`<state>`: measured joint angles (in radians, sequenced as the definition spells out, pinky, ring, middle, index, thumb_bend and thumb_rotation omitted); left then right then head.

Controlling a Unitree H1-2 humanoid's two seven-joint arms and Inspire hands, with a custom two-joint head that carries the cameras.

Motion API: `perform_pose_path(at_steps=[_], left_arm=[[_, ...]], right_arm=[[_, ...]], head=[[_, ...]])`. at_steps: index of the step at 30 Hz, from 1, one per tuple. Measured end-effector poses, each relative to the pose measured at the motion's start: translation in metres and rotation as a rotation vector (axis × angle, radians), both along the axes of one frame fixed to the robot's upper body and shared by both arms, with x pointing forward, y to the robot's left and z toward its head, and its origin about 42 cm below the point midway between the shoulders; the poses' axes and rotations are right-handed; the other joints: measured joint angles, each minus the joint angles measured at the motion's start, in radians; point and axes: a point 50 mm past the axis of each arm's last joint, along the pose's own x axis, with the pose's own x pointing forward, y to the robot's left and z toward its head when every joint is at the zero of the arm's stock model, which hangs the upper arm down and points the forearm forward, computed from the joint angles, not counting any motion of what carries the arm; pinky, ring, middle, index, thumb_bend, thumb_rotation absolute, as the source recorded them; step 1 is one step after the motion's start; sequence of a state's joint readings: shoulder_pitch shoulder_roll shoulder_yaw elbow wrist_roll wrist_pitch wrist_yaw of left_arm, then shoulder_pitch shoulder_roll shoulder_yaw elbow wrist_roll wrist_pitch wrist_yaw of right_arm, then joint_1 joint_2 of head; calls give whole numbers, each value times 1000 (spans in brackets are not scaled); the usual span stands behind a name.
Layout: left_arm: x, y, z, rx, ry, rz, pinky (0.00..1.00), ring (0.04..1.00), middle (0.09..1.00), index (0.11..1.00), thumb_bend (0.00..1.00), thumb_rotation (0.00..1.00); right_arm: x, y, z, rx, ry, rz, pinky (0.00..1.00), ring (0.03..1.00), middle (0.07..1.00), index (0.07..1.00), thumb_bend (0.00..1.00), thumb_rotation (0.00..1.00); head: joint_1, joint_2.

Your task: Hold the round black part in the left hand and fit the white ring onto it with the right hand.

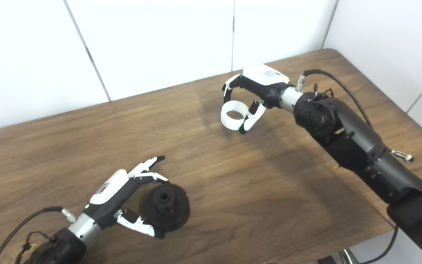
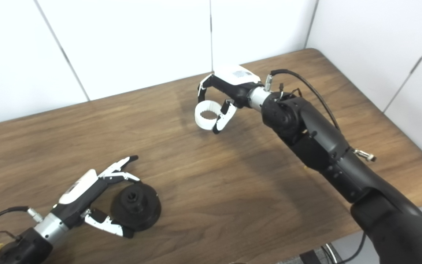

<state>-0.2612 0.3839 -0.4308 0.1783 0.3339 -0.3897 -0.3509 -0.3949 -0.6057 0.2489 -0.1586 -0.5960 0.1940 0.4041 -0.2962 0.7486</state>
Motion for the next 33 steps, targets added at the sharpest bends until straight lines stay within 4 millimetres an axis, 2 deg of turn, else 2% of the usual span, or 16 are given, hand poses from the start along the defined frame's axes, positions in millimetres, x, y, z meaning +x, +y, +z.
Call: perform_pose_path(at_steps=[2, 11, 19, 33], left_arm=[[0, -3, 0, 4, -2, -2, 979, 1000, 1000, 486, 523, 69], [0, -13, -4, -12, 20, 6, 999, 1000, 1000, 486, 523, 68], [5, -18, 1, -3, 1, 13, 949, 1000, 1000, 486, 523, 70], [6, -30, 1, 10, -4, 15, 953, 1000, 1000, 485, 522, 72]], right_arm=[[-3, 3, 2, 0, 4, 20, 762, 835, 796, 480, 522, 137], [-18, 16, 11, 7, 2, 105, 751, 834, 798, 480, 523, 137], [-31, 28, 22, 18, 1, 189, 742, 840, 802, 479, 523, 139], [-50, 43, 15, 43, 27, 281, 772, 837, 798, 479, 522, 143]], head=[[34, 9], [103, 31], [155, 43], [247, 71]])
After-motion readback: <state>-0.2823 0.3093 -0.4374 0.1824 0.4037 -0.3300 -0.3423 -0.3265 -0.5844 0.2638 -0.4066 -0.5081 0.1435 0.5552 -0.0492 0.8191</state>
